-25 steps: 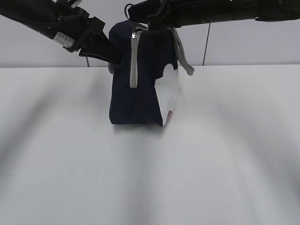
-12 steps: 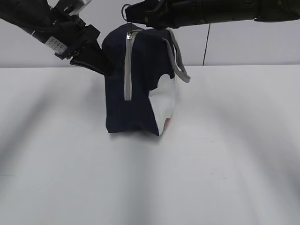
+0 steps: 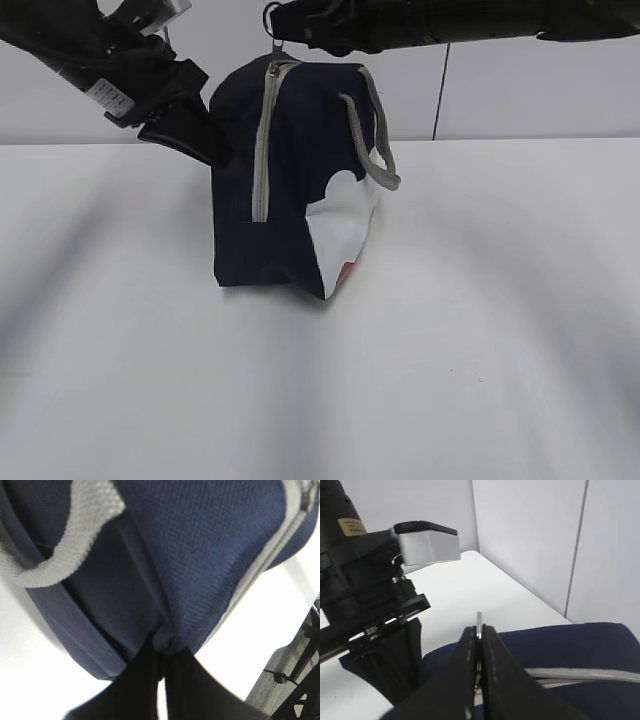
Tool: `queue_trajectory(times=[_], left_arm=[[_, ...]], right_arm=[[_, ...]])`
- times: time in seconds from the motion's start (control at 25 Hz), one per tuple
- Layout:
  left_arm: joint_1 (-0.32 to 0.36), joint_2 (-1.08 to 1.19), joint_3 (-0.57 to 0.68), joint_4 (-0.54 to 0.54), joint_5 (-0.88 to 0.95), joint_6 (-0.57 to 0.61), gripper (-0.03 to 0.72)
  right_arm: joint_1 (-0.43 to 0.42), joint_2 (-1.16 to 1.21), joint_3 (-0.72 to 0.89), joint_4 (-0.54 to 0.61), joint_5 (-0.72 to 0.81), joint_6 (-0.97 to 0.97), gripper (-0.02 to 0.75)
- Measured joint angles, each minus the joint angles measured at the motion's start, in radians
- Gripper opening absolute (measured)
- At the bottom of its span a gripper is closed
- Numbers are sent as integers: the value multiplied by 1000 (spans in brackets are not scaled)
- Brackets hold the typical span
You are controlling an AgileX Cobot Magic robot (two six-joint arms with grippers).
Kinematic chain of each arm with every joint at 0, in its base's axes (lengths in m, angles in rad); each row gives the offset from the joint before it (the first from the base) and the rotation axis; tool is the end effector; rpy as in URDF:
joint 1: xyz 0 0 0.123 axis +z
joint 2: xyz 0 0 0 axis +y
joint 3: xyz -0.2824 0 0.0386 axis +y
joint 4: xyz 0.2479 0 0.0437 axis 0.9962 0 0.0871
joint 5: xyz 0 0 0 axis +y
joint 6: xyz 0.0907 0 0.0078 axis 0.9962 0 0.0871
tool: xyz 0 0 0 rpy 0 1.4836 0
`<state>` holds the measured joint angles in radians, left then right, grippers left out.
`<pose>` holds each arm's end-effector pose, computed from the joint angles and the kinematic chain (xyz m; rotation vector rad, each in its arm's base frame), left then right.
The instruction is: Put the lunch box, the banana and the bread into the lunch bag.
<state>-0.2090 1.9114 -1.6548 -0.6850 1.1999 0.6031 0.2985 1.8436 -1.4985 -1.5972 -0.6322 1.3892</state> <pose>0.3830 -0.1361 0.2853 0.8240 2.5662 -0.8556 0.3972 0.1784 0.3217 -0.8797 1.6163 0.6403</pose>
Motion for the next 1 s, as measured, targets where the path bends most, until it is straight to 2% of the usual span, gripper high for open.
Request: queue_trajectory(times=[0.44,1.0], left_arm=[[-24,0,0,42,-2,-3,2],[-61,0,0,72,-8,-23,2]], right_arm=[[-7,83,-100,-5,27,41,-16],[-70,110,-145,-26,-44,113,-16]])
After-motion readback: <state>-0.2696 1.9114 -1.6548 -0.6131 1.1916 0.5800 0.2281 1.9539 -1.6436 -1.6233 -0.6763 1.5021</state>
